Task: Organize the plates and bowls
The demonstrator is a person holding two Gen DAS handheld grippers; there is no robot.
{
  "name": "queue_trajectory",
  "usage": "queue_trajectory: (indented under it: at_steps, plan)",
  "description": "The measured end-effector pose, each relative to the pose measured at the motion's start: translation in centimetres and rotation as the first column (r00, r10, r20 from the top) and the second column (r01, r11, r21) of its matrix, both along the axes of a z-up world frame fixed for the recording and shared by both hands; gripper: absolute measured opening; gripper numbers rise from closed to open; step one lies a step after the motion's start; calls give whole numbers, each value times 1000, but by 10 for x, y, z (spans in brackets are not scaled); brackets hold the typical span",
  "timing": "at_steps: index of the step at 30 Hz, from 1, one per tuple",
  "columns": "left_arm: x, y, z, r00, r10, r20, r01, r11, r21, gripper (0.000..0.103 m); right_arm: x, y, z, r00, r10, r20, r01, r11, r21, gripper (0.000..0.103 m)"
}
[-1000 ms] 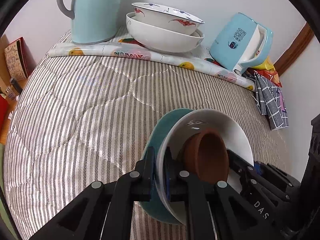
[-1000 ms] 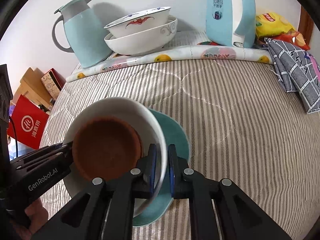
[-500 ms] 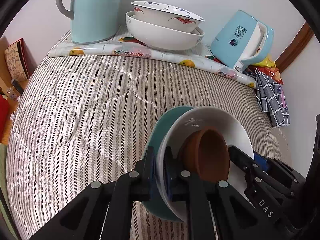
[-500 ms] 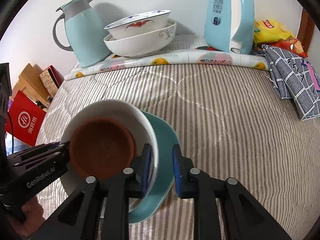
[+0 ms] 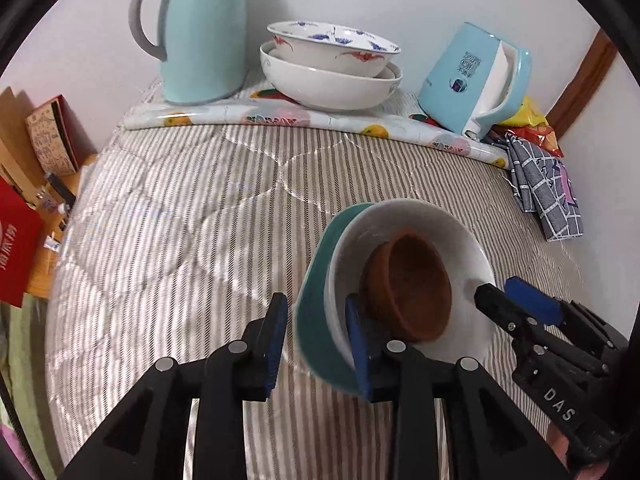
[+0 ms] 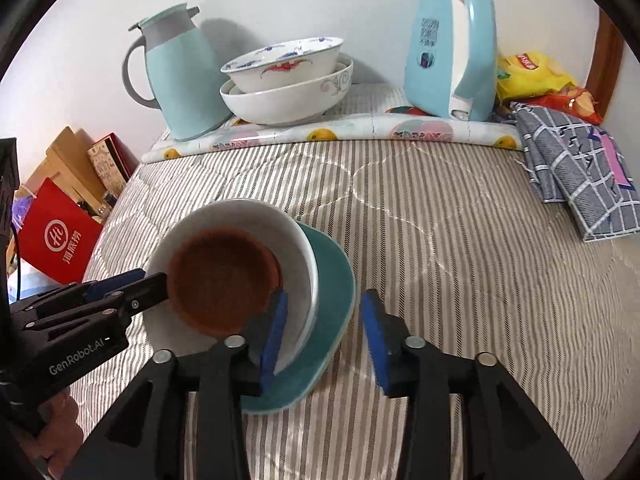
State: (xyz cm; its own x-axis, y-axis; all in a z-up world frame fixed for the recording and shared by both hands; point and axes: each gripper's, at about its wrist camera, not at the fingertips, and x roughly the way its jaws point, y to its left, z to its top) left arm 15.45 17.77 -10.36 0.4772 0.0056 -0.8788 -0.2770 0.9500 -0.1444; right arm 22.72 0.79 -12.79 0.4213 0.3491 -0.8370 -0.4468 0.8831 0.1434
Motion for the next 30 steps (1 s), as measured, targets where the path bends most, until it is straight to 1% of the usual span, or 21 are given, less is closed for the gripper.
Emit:
queue_trajectory:
  at_steps: [1,4,9,11,13,14,16,17,19,21,22,24,25,27,30]
  plan:
    - [-3,-1,3,1000,1,5,-1,1000,7,29,-3,-2,3,1000,-5,4,5,1000,3,43]
    - [-16,-8,16,999,2,32,-3,999,32,37,-16,-12,15,999,-20,35,20,1000,6,43]
    - [-39,-26,39,996,0,89,-7,997,74,45,-44,-33,35,991,-57,119,63,997,-54,45]
    - [-48,-36,48,993,-6,114,-4,996,86,47,-53,-43,40,989,-69,129,77,995,-60,45]
    - [-56,-47,56,990,-11,139,-3,995,102,51,-62,-53,44,989,-79,127,87,995,-59,45]
    - [-62,-54,62,988,-14,155,-4,994,111,55,-67,-60,46,988,-86,129,94,994,-57,45]
    - [-71,-65,70,983,-24,184,1,993,121,60,-77,-73,52,984,-105,146,115,992,-60,45]
    - [-76,-72,74,980,-32,195,8,992,125,65,-82,-79,54,982,-113,154,123,990,-61,45]
    - [-85,-83,81,975,-43,219,14,991,131,68,-90,-91,59,978,-131,162,141,988,-56,53]
    - [-95,-93,87,969,-46,242,13,991,134,72,-100,-104,65,974,-149,170,156,987,-31,64]
    - [-99,-97,89,967,-45,251,12,991,131,74,-106,-111,68,971,-157,179,163,986,-22,66]
    - [-108,-106,93,960,-41,276,6,992,126,85,-116,-121,73,965,-170,199,176,984,-13,74]
    - [-112,-108,95,959,-36,283,0,992,126,85,-120,-126,75,962,-177,207,182,983,-8,76]
    - [-120,-115,97,955,-23,296,-15,992,126,86,-129,-136,79,957,-188,220,192,981,4,84]
    - [-129,-124,100,953,-20,302,-22,991,135,88,-141,-147,84,947,-197,253,201,979,7,87]
